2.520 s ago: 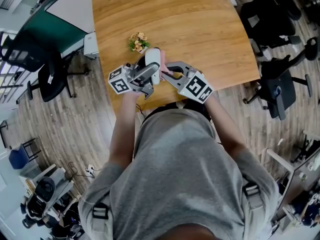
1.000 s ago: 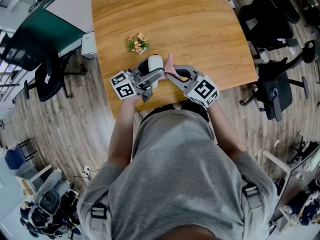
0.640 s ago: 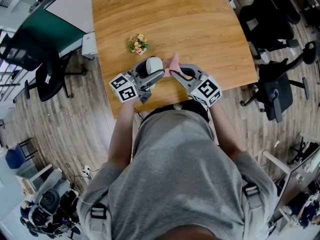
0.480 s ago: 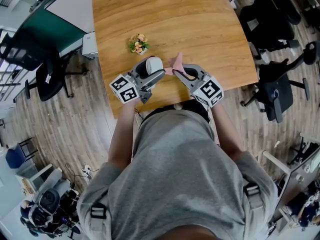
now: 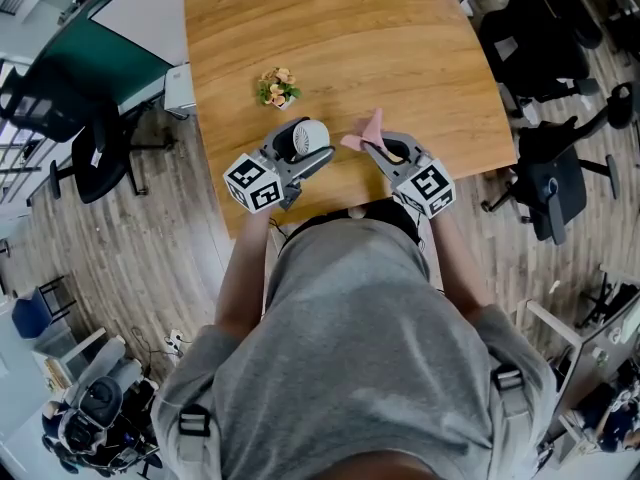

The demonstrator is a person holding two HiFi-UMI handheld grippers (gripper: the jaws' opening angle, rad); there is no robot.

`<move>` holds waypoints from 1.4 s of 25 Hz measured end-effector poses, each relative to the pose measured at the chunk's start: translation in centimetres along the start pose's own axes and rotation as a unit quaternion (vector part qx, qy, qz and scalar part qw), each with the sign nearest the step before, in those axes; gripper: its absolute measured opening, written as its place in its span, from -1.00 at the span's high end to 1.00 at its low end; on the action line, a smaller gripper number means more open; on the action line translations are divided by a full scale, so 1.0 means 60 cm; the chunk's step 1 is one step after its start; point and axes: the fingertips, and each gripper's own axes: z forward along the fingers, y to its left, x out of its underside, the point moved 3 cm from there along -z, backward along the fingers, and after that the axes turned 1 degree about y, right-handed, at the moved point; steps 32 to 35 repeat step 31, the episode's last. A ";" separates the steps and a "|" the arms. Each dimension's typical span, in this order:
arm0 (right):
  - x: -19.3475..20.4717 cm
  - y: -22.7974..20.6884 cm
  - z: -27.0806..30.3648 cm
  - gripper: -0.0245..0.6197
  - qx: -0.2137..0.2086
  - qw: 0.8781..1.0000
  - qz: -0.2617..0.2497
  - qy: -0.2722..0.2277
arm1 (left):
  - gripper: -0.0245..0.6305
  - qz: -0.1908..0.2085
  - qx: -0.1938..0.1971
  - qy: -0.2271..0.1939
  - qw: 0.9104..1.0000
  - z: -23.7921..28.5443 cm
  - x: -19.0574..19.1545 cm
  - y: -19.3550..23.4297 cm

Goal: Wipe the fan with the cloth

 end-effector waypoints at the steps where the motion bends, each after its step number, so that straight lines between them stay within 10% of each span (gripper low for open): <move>1: 0.002 -0.002 -0.001 0.83 0.002 1.000 0.000 0.002 | -0.24 0.006 -0.003 0.003 1.000 0.000 0.001 0.000; 35: 0.024 -0.035 -0.019 0.83 0.067 0.997 0.005 0.023 | -0.24 -0.009 -0.037 0.002 0.999 -0.041 0.019 0.025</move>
